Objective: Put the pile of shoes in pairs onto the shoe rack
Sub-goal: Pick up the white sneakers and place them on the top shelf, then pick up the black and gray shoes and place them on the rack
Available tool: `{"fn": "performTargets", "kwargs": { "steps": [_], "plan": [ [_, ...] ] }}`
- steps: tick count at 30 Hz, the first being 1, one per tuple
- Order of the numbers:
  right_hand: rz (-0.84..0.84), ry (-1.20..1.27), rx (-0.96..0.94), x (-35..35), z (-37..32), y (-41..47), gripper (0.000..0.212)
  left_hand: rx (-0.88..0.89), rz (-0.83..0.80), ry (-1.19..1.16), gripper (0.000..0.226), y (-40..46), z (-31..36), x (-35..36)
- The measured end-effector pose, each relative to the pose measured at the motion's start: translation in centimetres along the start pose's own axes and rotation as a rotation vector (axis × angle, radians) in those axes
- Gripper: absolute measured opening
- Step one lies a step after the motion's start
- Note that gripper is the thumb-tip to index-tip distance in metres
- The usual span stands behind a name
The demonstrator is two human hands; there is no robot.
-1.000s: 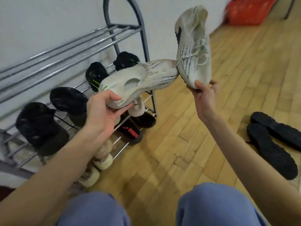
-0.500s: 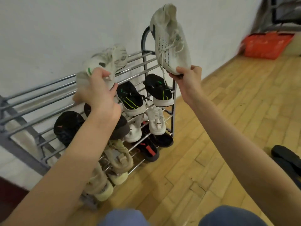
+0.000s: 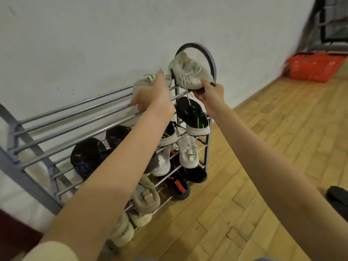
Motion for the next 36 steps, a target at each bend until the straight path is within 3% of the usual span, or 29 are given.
{"fn": "performTargets", "kwargs": {
  "steps": [2, 5, 8, 13, 17, 21, 28, 32, 36],
  "plan": [
    [-0.018, -0.1, -0.009, -0.8, 0.4, 0.1, 0.032, 0.031, -0.082, 0.111, 0.049, 0.1, 0.1, -0.2],
    [-0.041, -0.202, -0.022, -1.7, 1.0, -0.4, 0.047, 0.009, -0.219, 0.078, 0.018, -0.2, 0.4, -1.3],
    [-0.058, -0.265, -0.019, -2.5, 2.3, -1.8, 0.051, -0.005, -0.265, 0.101, 0.028, -1.1, -0.2, -3.2],
    [-0.113, -0.473, -0.011, -4.9, 6.2, -4.0, 0.043, 0.204, -0.294, 0.2, 0.048, -3.8, -2.7, -6.0],
    [-0.138, -0.604, 0.006, -9.2, 8.7, -5.2, 0.042, 0.179, -0.413, 0.394, 0.038, -3.8, -6.8, -5.8],
    [-0.058, -0.699, 0.047, -16.4, 11.0, -6.8, 0.04, 0.118, -0.598, 0.738, 0.031, -3.3, -13.0, -4.1],
    [0.195, -0.843, 0.297, -33.1, 15.2, -10.7, 0.045, 0.184, -1.169, 1.282, 0.037, -7.7, -24.8, -1.4],
    [0.256, -1.279, 0.472, -43.0, 18.5, -14.7, 0.062, 0.163, -1.352, 1.456, 0.045, -9.9, -31.4, -1.8],
    [0.235, -1.71, 0.653, -51.4, 20.5, -19.0, 0.078, 0.03, -1.42, 1.513, 0.042, -11.2, -36.2, -2.6]
  ]
}}
Point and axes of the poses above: each hand's wrist, its own y-axis towards the middle knuckle, its own x-axis out of the palm, z = x × y, the point moved 5 cm from there along y, towards the middle knuckle, and after that the axes turned 7 degrees about -y, right-handed, at the moved point
